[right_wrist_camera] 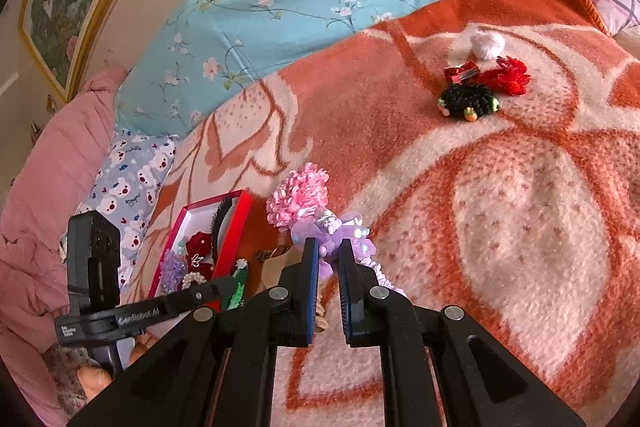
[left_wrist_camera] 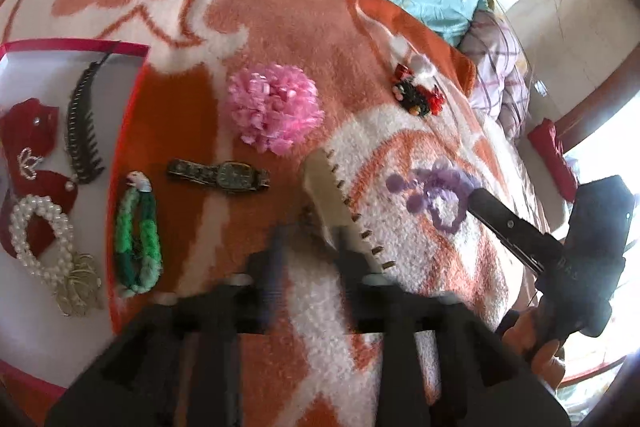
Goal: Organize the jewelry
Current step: 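Grasp the tan claw clip with the left tool while the right tool grasps the lilac scrunchie, then carry claw clip and lilac scrunchie into the box and open both tools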
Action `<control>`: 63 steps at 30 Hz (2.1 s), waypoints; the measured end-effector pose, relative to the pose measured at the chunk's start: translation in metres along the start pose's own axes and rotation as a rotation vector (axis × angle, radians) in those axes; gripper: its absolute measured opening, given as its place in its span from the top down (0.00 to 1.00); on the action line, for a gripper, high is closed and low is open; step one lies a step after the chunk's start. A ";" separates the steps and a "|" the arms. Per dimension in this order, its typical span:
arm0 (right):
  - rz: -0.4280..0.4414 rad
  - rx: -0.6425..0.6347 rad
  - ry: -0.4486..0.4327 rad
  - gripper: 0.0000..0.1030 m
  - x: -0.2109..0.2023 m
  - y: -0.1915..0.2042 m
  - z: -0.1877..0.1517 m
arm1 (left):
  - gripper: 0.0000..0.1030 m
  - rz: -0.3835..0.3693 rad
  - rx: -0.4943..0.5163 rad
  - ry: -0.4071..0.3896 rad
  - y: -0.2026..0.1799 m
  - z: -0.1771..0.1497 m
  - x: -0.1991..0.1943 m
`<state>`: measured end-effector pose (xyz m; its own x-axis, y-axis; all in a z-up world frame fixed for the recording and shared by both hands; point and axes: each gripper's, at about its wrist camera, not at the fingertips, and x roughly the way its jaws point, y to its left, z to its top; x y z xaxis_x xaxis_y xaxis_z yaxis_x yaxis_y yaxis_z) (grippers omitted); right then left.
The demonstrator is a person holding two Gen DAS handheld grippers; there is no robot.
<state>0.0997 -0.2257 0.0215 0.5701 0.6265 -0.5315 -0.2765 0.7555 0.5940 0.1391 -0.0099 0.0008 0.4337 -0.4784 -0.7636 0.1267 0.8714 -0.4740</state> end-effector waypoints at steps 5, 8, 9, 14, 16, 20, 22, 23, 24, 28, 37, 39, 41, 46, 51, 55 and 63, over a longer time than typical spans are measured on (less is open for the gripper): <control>-0.010 0.022 -0.016 0.92 -0.007 -0.011 0.002 | 0.20 0.057 0.022 0.023 -0.024 0.004 0.026; -0.012 0.035 -0.017 0.92 -0.009 -0.017 0.001 | 0.20 0.112 0.026 0.058 -0.030 0.007 0.051; -0.012 0.039 -0.016 0.92 -0.009 -0.019 0.001 | 0.20 0.126 0.030 0.064 -0.031 0.008 0.059; -0.011 0.042 -0.014 0.92 -0.012 -0.022 0.001 | 0.49 0.144 0.049 0.069 -0.030 0.007 0.068; -0.008 0.041 -0.014 0.92 -0.011 -0.022 0.001 | 0.49 0.146 0.062 0.053 -0.028 0.006 0.059; 0.007 0.035 -0.006 0.92 -0.009 -0.016 -0.001 | 0.50 0.154 0.076 0.025 -0.023 0.002 0.040; 0.018 0.025 0.002 0.92 -0.007 -0.009 -0.003 | 0.50 0.158 0.077 0.013 -0.018 -0.001 0.029; 0.024 0.020 0.006 0.92 -0.006 -0.005 -0.003 | 0.50 0.155 0.073 0.008 -0.015 -0.003 0.023; 0.029 0.016 0.008 0.92 -0.005 -0.001 -0.004 | 0.50 0.152 0.070 0.003 -0.012 -0.004 0.018; 0.056 -0.005 0.023 0.92 0.001 0.017 -0.005 | 0.50 0.161 0.051 -0.023 0.002 -0.009 -0.006; 0.113 -0.064 0.068 0.92 0.024 0.062 -0.014 | 0.50 0.194 -0.039 -0.109 0.048 -0.016 -0.062; 0.129 -0.081 0.083 0.92 0.031 0.074 -0.016 | 0.50 0.207 -0.060 -0.124 0.060 -0.019 -0.072; 0.143 -0.097 0.095 0.92 0.037 0.085 -0.019 | 0.50 0.219 -0.082 -0.138 0.072 -0.021 -0.081; 0.184 -0.142 0.132 0.92 0.056 0.117 -0.025 | 0.50 0.254 -0.133 -0.164 0.103 -0.028 -0.101; 0.222 -0.183 0.160 0.92 0.073 0.147 -0.033 | 0.50 0.288 -0.179 -0.183 0.132 -0.034 -0.118; 0.249 -0.202 0.184 0.92 0.086 0.165 -0.040 | 0.50 0.309 -0.204 -0.198 0.149 -0.037 -0.129; 0.282 -0.218 0.232 0.92 0.115 0.189 -0.050 | 0.50 0.345 -0.225 -0.217 0.174 -0.025 -0.137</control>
<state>0.0737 -0.0012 0.0425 0.2667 0.8222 -0.5029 -0.5678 0.5557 0.6073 0.0796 0.2041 0.0120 0.5961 -0.1101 -0.7954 -0.2438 0.9190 -0.3099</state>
